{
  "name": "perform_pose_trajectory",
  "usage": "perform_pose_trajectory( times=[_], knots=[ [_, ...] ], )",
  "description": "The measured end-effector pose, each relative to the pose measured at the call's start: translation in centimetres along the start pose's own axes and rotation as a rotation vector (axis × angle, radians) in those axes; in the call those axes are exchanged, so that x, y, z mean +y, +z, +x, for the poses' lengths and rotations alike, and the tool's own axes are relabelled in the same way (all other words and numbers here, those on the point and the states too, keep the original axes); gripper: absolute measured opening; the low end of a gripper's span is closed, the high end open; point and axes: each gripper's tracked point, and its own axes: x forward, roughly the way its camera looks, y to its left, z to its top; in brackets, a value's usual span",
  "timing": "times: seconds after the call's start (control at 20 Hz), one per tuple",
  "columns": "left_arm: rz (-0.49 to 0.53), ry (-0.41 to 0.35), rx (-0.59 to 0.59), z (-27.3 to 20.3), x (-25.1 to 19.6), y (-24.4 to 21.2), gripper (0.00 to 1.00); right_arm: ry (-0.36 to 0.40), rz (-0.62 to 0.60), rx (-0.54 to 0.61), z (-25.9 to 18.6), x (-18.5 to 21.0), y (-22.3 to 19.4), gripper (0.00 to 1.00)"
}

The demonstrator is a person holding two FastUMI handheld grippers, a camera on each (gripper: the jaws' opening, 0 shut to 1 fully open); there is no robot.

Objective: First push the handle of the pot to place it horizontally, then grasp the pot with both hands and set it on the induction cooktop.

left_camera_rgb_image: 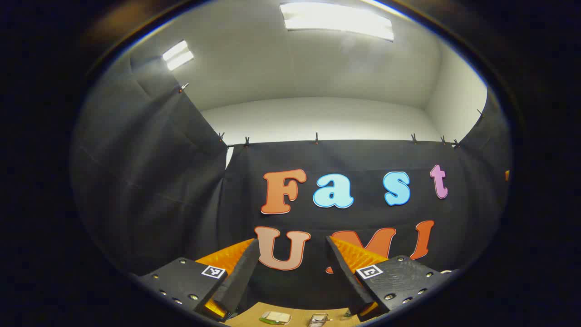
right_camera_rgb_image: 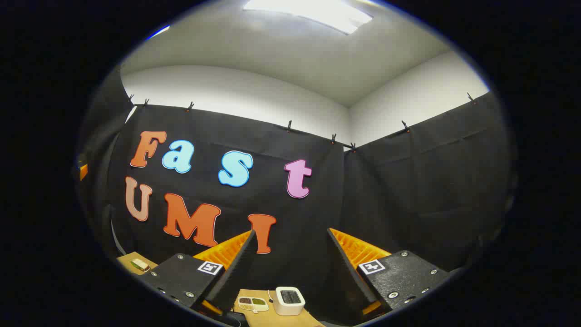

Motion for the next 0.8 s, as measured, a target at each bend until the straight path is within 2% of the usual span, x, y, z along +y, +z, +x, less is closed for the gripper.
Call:
perform_pose_trajectory(
  times=[0.45, 0.8],
  knots=[
    [0.03, 0.046, 0.038, 0.0, -0.3, -1.1, 0.88, 0.017, -0.005, -0.013, 0.6, 0.2, -0.3, 0.93],
    [0.024, -0.039, 0.071, 0.3, -4.2, -1.9, 0.88, 0.008, -0.031, -0.019, 0.8, -0.3, -1.0, 0.95]
  ],
)
